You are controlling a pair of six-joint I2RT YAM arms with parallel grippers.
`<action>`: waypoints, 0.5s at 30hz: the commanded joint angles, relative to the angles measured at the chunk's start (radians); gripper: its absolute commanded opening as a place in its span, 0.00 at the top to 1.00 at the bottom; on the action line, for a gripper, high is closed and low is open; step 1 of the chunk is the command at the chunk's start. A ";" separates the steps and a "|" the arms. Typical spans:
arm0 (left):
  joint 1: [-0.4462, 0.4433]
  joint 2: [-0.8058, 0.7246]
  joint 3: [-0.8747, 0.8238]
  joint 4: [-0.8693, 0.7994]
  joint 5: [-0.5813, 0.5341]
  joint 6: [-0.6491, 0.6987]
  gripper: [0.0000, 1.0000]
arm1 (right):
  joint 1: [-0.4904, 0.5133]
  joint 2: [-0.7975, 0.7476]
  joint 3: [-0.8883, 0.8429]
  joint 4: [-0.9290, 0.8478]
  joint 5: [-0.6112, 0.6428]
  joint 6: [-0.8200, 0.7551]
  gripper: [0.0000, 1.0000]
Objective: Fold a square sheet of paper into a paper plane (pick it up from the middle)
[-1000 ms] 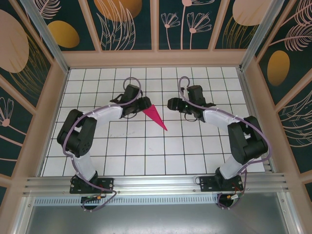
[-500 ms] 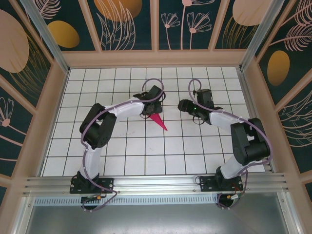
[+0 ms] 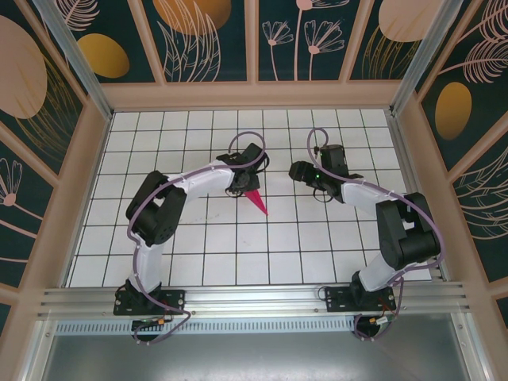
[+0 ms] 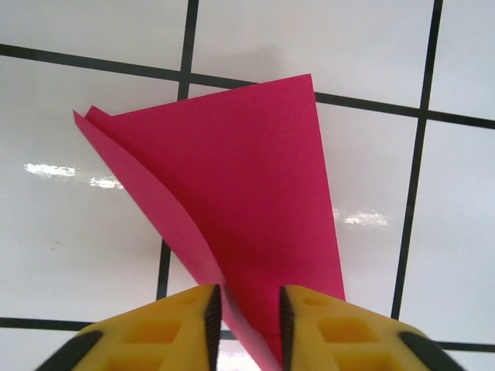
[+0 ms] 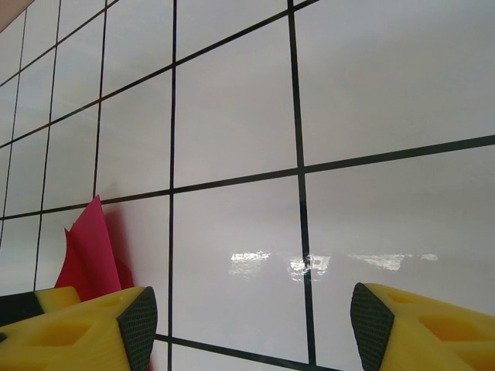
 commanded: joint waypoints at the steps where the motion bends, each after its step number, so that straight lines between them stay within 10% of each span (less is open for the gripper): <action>1: -0.002 -0.027 -0.023 0.007 -0.013 -0.023 0.76 | -0.001 0.010 0.006 0.014 -0.015 0.013 0.30; 15: -0.004 -0.102 -0.043 0.024 -0.030 -0.031 1.00 | -0.003 0.024 0.006 0.013 -0.014 0.020 0.31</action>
